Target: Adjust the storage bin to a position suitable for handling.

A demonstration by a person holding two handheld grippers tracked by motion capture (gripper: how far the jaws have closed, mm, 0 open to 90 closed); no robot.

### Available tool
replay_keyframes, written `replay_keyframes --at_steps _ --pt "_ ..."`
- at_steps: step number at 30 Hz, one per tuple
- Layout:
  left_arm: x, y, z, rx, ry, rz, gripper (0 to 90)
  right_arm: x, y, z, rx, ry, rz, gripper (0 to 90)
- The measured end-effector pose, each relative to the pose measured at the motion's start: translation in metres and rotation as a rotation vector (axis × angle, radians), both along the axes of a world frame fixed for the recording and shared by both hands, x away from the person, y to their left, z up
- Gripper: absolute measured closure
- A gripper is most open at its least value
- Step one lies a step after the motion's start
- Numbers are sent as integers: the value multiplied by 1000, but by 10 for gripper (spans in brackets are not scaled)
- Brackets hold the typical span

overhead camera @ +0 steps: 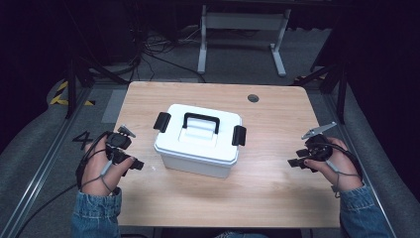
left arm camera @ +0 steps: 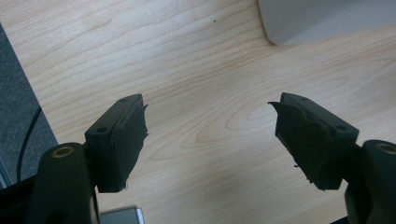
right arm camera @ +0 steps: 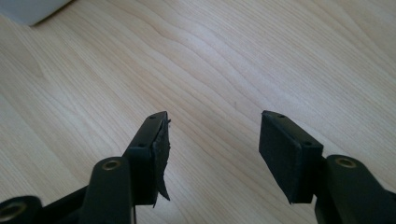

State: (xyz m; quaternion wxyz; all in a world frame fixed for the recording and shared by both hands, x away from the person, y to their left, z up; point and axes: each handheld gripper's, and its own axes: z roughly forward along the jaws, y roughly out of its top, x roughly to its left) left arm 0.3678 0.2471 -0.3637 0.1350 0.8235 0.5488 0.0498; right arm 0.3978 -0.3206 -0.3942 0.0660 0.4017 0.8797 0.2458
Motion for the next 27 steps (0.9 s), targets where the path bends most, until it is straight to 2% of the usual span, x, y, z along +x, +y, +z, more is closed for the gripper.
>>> replay_keyframes --at_steps 4,8,15,19,22,27 --pt "0 0 2 -27 -25 -14 248 1 1 4 13 -13 0 441" --pt "0 0 2 -32 -31 -24 242 3 5 9 10 -7 16 445" --pt "-1 1 3 -41 -36 -33 219 10 21 35 10 -22 61 471" --pt "-2 1 1 -54 -25 -33 208 13 33 47 11 -32 89 473" --pt "-1 1 0 -57 -8 -48 206 15 42 55 21 -35 113 480" --pt "-2 1 0 -59 -15 -44 204 19 56 69 40 -46 147 491"
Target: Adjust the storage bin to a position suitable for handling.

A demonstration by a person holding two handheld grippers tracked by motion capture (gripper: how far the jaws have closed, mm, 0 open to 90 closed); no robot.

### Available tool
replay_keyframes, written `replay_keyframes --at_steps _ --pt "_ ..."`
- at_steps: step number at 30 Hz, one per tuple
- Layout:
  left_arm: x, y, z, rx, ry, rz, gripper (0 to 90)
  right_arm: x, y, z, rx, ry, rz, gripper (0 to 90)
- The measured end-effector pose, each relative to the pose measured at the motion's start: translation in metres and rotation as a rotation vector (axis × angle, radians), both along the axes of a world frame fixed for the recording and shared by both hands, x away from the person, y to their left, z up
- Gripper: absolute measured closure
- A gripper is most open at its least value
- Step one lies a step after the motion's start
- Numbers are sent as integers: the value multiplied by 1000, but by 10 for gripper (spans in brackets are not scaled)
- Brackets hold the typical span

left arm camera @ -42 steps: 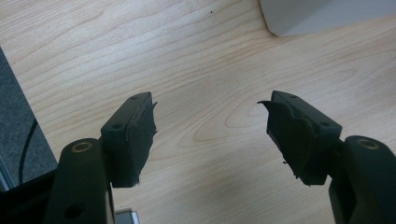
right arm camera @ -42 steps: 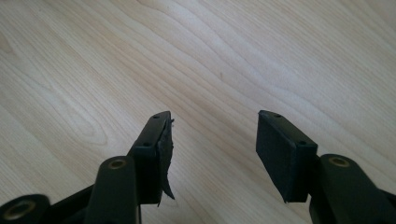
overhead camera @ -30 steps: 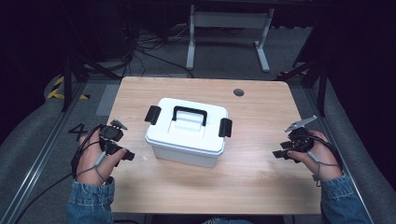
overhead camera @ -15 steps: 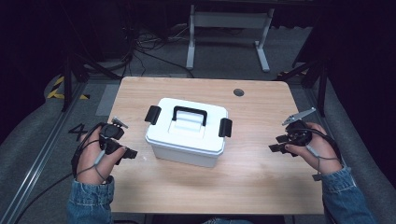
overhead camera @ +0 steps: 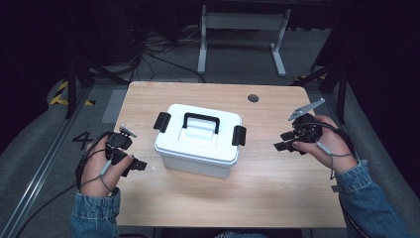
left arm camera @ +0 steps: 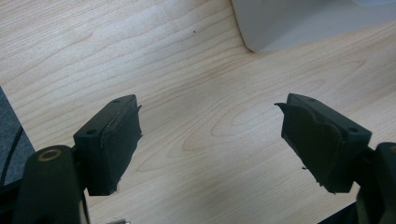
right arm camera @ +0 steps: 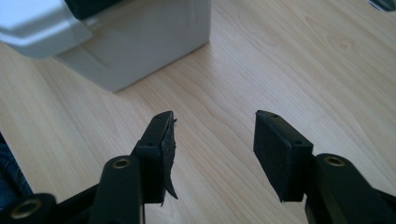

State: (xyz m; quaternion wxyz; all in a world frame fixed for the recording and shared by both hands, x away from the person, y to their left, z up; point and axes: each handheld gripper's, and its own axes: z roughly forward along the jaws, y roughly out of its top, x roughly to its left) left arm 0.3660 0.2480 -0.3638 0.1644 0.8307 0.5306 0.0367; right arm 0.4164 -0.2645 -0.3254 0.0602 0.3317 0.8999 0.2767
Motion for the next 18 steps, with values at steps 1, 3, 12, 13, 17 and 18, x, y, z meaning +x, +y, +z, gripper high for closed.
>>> replay_keyframes --at_steps 1,3,12,13,17,18 --pt "0 0 0 -1 0 1 204 1 4 3 2 -3 9 492" --pt "0 1 0 1 -3 -1 204 3 9 9 3 -4 19 493" --pt "0 0 -2 4 -2 -10 202 11 34 32 27 -30 77 497" --pt "1 -1 -2 0 -1 -9 202 13 37 34 31 -30 85 498" --pt "1 -1 -3 2 0 -11 201 17 49 42 43 -36 103 503" --pt "1 -1 -3 2 0 -11 201 17 49 42 43 -36 103 503"
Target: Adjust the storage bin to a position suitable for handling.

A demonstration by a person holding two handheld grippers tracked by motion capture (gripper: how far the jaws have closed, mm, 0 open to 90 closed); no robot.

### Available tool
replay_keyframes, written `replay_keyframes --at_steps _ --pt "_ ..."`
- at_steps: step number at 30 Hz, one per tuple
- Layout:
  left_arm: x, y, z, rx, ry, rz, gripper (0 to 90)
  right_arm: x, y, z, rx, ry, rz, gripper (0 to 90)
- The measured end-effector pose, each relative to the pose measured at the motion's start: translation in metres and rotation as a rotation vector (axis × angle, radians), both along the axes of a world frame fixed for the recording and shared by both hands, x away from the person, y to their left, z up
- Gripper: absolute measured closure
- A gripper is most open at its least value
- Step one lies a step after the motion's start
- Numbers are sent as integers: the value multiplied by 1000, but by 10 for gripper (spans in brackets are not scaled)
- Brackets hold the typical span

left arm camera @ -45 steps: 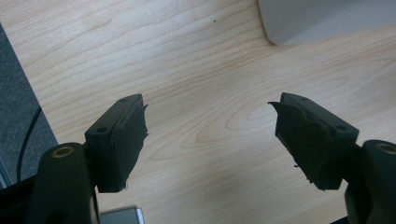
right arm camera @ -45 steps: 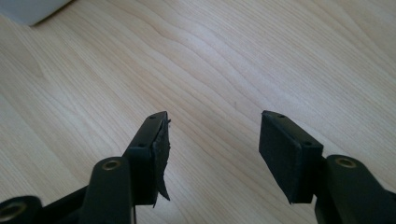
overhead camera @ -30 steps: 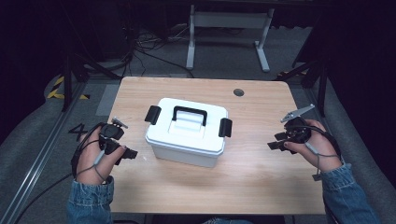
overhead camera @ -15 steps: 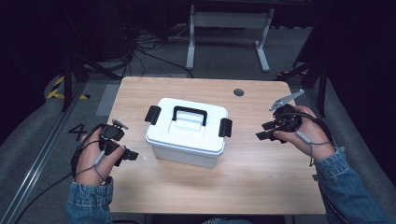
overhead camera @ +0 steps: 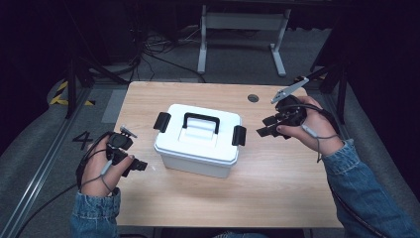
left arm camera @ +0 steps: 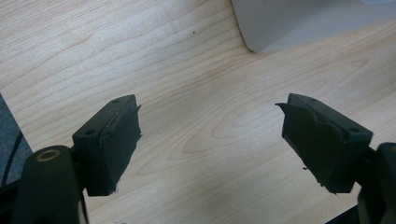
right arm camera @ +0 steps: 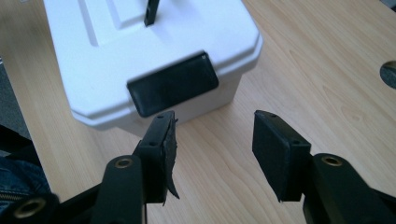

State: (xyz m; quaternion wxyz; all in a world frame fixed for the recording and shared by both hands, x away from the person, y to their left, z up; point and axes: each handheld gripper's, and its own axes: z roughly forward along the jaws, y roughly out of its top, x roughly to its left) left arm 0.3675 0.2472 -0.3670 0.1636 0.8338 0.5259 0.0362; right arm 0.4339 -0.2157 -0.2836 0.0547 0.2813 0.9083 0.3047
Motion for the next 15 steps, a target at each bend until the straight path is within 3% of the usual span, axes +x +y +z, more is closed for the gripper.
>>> replay_keyframes --at_steps 15 --pt "6 -1 3 -15 -14 -5 200 12 56 18 54 -18 97 493"
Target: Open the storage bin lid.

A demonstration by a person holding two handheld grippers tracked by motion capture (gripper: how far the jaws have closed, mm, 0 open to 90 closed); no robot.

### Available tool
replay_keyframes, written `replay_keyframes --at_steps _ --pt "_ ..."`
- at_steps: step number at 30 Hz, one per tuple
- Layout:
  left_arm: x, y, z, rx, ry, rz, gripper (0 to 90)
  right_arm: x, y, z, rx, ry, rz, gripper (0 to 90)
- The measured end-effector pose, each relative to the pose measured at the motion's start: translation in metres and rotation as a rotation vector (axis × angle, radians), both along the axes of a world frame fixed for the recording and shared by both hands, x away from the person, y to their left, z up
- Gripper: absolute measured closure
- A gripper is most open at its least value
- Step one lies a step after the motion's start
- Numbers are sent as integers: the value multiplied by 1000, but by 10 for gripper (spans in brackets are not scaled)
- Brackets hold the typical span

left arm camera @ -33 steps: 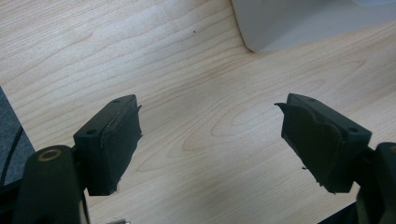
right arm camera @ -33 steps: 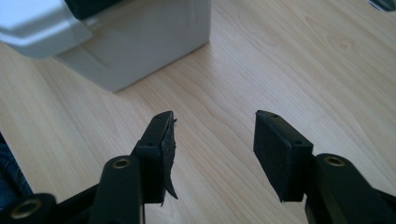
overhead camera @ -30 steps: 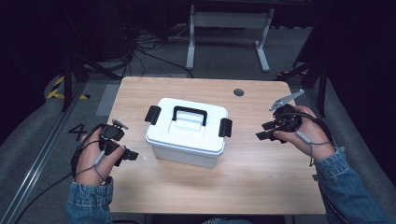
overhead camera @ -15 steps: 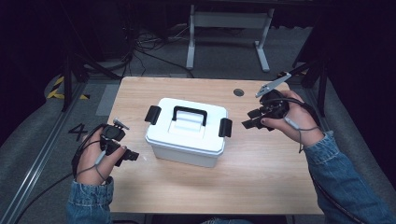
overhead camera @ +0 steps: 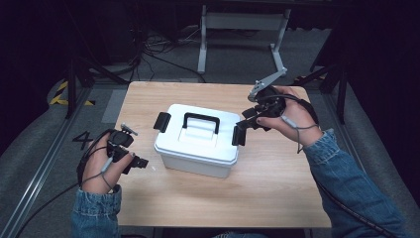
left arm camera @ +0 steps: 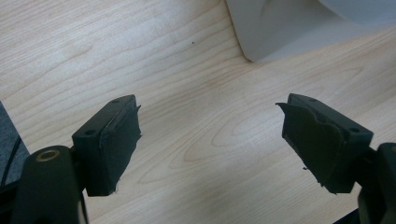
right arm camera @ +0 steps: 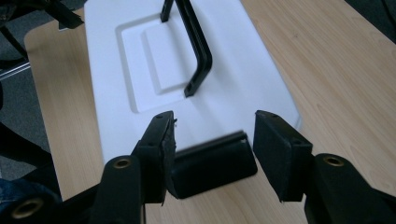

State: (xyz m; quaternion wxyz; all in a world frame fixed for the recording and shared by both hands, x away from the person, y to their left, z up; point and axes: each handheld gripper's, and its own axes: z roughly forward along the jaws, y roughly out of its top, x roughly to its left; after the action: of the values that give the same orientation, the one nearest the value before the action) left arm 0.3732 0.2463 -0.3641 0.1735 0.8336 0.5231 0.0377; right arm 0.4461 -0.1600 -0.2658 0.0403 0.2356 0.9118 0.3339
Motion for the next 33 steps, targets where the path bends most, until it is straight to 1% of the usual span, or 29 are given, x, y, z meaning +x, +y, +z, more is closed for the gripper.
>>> replay_keyframes --at_steps 4,8,12,13,20,24,28,31,33 --pt "0 1 0 1 2 -5 200 5 16 0 16 1 25 490" --pt "-1 1 0 9 4 -7 199 11 31 -2 30 14 45 484" --pt "-2 1 0 4 -4 3 200 17 46 -7 17 18 56 474" --pt "-2 2 0 6 -3 -2 200 18 49 -9 18 22 59 473" --pt "-1 0 -2 2 6 1 200 28 70 -20 -10 33 83 481" --pt "-1 0 -2 4 6 0 200 34 78 -28 -31 40 92 508" --pt "0 -2 -4 10 9 -5 200 40 85 -36 -40 54 106 532" --pt "1 -3 -4 18 17 -20 200 41 89 -39 -49 58 116 552" --pt "1 -5 -5 14 23 -20 200 42 93 -42 -60 56 129 605"
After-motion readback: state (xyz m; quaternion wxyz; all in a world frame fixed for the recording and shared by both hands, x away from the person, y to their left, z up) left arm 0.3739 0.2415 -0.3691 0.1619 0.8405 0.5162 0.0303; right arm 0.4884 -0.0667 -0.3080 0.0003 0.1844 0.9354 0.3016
